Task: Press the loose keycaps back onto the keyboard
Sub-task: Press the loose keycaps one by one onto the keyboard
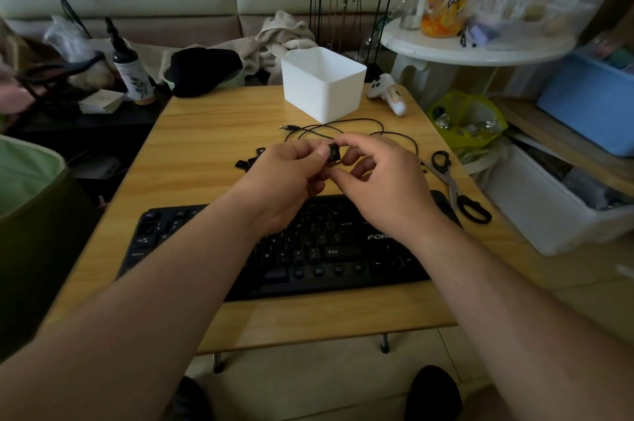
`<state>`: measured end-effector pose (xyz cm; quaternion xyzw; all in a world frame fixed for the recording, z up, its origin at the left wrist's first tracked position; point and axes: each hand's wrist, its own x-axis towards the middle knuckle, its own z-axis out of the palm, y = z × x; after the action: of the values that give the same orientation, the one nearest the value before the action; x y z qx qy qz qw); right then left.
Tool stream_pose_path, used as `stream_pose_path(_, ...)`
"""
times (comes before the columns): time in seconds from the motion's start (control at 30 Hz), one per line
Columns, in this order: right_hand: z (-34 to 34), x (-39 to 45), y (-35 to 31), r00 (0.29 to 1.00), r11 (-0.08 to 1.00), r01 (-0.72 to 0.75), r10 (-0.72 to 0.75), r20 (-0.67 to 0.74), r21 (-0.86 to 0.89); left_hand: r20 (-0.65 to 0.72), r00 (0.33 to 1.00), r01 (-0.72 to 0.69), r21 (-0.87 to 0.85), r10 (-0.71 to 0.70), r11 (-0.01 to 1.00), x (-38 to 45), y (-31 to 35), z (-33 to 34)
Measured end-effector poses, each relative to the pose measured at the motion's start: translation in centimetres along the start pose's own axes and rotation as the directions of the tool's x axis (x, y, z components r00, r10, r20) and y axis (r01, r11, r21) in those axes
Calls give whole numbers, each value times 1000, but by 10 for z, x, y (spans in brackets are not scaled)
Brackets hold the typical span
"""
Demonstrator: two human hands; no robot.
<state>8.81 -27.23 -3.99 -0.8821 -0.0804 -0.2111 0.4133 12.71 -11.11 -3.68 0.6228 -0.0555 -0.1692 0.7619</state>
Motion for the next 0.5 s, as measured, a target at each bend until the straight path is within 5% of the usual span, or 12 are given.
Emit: stream_pose_path(0.5,-2,-2,-2,996,997,77,-77,-55,-3,62,997,46,20,-48,999,-17,3,1)
